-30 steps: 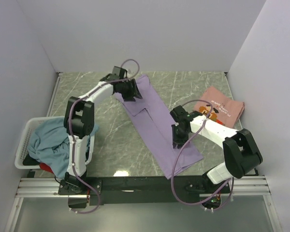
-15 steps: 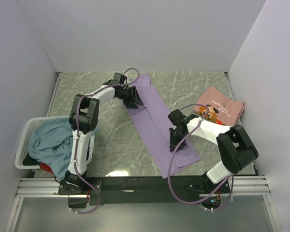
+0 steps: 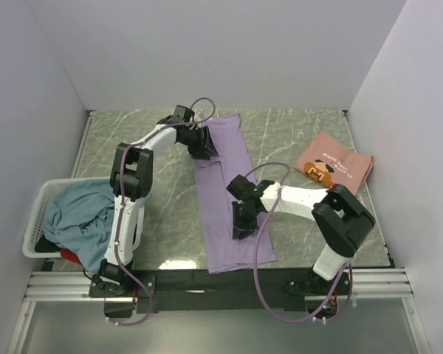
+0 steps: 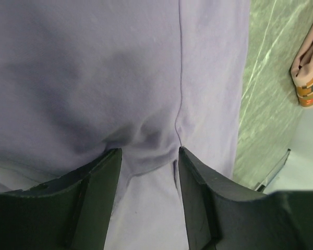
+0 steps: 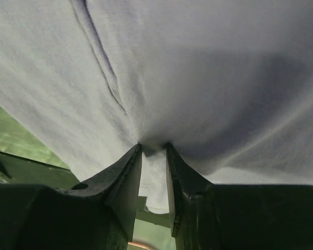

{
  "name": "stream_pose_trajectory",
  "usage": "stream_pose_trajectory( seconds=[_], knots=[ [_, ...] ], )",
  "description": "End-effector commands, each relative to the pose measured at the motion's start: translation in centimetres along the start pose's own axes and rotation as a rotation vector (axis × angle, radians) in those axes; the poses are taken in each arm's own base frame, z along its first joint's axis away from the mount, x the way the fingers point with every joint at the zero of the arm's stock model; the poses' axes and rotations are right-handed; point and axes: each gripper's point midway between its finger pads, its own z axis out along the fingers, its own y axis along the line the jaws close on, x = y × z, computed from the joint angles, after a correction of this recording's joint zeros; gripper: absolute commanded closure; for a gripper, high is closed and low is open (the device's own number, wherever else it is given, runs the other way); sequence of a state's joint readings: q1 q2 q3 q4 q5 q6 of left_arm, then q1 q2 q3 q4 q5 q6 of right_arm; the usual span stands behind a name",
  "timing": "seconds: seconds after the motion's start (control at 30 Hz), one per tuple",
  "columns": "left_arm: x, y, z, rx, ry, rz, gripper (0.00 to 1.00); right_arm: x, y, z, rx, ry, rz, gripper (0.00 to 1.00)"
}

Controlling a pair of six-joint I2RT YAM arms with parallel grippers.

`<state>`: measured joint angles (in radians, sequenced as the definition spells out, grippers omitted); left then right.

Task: Fold and stack the t-shirts
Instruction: Fold the tshirt

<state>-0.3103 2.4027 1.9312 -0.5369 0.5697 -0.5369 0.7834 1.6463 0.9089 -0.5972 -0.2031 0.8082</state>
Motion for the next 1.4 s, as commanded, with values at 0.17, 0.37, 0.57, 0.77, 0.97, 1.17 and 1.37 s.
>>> stream_pose_trajectory(
  seconds=[0.17, 0.37, 0.57, 0.77, 0.97, 1.17, 1.37],
  knots=[
    [-2.2, 7.6, 2.1, -0.219, -0.045, 0.082, 0.43, -0.2, 5.0, 1.2, -0.009, -0.008, -0.01, 0.67],
    [-4.5, 3.6, 0.5, -0.127, -0.11, 0.104, 0.42, -0.9, 6.0, -2.0, 0.006, -0.074, -0.065, 0.66],
    [-6.4, -5.4, -5.8, 0.016, -0.237, 0.168, 0.38, -0.1, 4.5, -7.4, 0.0, -0.143, -0.105, 0.62],
    [-1.5, -10.3, -13.4, 0.003, -0.292, 0.209, 0.36, 3.6, -2.0, -6.7, 0.101, -0.099, -0.097, 0.6],
    [12.4, -4.5, -16.0, -0.18, -0.14, 0.17, 0.36, 5.0, -3.5, -5.3, 0.084, -0.077, -0.1, 0.58],
    [22.8, -1.1, -17.2, -0.201, -0.056, 0.065, 0.34, 5.3, -3.6, -4.2, 0.067, -0.056, -0.118, 0.57],
    [28.2, 0.8, -16.0, -0.236, 0.06, 0.04, 0.33, 6.0, -3.8, -2.9, 0.062, -0.004, -0.154, 0.57]
  ],
)
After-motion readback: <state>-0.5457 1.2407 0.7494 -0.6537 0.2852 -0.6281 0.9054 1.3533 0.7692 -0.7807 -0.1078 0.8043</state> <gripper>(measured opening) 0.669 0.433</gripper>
